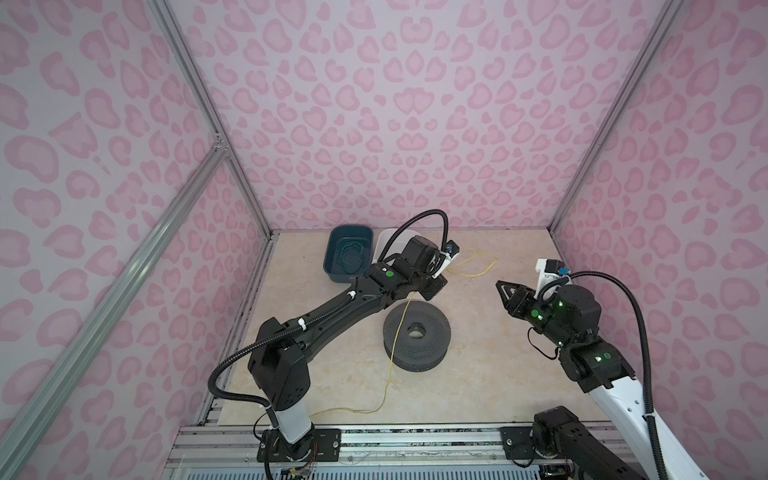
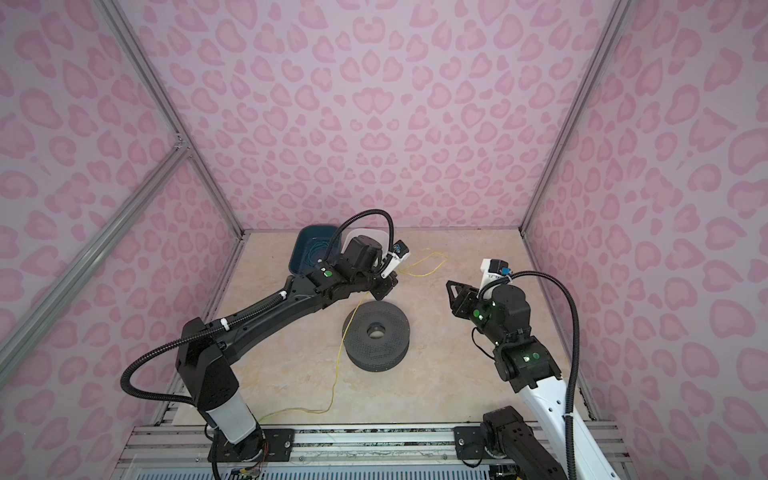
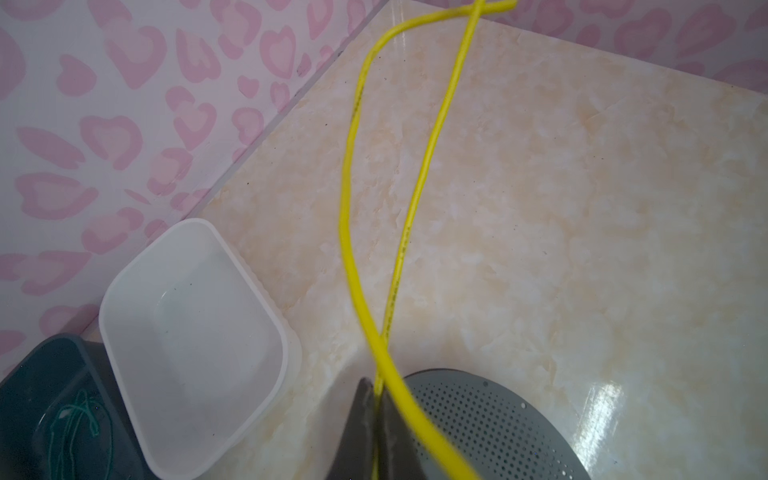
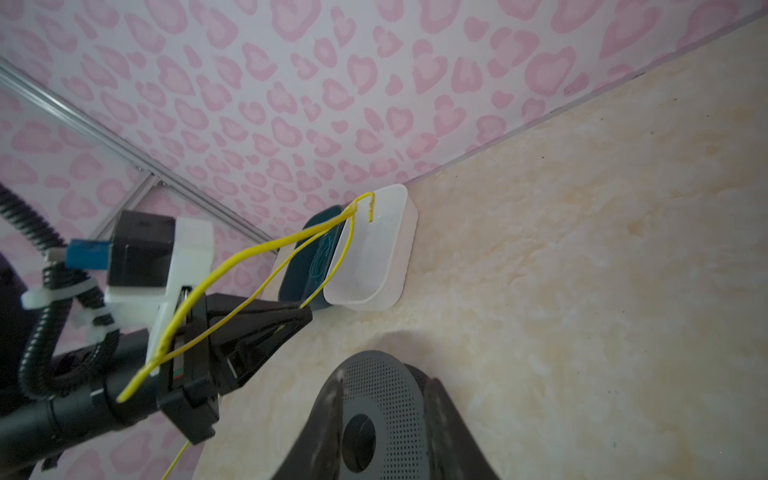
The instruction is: Wrap the cables
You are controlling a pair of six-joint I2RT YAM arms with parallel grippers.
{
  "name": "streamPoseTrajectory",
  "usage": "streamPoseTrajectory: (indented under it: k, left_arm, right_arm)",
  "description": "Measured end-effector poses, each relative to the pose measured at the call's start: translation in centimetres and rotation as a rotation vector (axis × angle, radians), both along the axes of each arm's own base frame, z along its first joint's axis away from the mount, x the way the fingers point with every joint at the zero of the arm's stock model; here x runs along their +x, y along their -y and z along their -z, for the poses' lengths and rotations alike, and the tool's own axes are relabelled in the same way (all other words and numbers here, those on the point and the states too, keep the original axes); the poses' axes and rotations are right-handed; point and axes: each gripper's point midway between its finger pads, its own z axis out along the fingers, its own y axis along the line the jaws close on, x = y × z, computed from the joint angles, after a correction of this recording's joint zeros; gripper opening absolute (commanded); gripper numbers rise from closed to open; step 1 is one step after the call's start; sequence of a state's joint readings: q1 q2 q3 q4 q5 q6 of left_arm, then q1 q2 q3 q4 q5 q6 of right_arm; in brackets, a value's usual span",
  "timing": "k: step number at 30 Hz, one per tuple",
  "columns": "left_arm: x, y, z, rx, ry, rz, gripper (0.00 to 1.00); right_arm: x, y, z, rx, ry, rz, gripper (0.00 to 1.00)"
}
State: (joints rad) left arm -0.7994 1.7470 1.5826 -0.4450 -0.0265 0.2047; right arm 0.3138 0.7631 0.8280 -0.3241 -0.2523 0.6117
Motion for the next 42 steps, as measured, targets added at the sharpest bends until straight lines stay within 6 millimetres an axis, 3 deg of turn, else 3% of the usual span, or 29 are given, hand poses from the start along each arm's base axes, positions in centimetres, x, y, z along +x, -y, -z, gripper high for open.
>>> streamPoseTrajectory:
  k: [6,9,13,16,19,24,31,34,42]
  left_arm:
    - [-0.4,-0.8,1.0,0.027,-0.049,-0.019,0.04]
    - [-0.8,-1.0,1.4,0.037,-0.075,-0.018,0.04]
    - [-1.1,-1.4,1.8,0.048,-0.095,-0.02,0.04]
    - [-1.3,-1.8,1.7,0.047,-0.102,-0.023,0.04]
    - [-1.5,-2.4,1.8,0.053,-0.11,-0.031,0.04]
    - [-2.1,-3.6,2.3,0.066,-0.13,-0.045,0.04]
    - [-2.8,-4.6,2.2,0.066,-0.128,-0.062,0.04]
    - [-2.9,-4.7,1.9,0.063,-0.125,-0.061,0.04]
    - [-3.4,-4.8,2.5,0.063,-0.15,-0.058,0.04]
  right_arm:
    - [-2.6,-6.4,-3.0,-0.271,0.048,-0.237,0.48]
    - [-3.6,-9.2,-3.0,-0.454,0.072,-0.309,0.52]
    - [-3.7,-10.9,-2.1,-0.701,0.093,-0.32,0.56]
    - [-3.7,-11.1,-1.7,-0.84,0.112,-0.303,0.56]
    - [-4.0,-11.0,-2.8,-0.91,0.15,-0.286,0.57]
    - [-3.6,-9.7,-4.8,-0.993,0.193,-0.245,0.74]
    - [-2.4,-9.5,-2.7,-1.187,0.162,-0.33,0.74]
    - [-1.8,-9.5,-2.7,-1.21,0.171,-0.34,0.73]
    - [2.7,-7.1,-2.7,-1.248,0.145,-0.232,0.62]
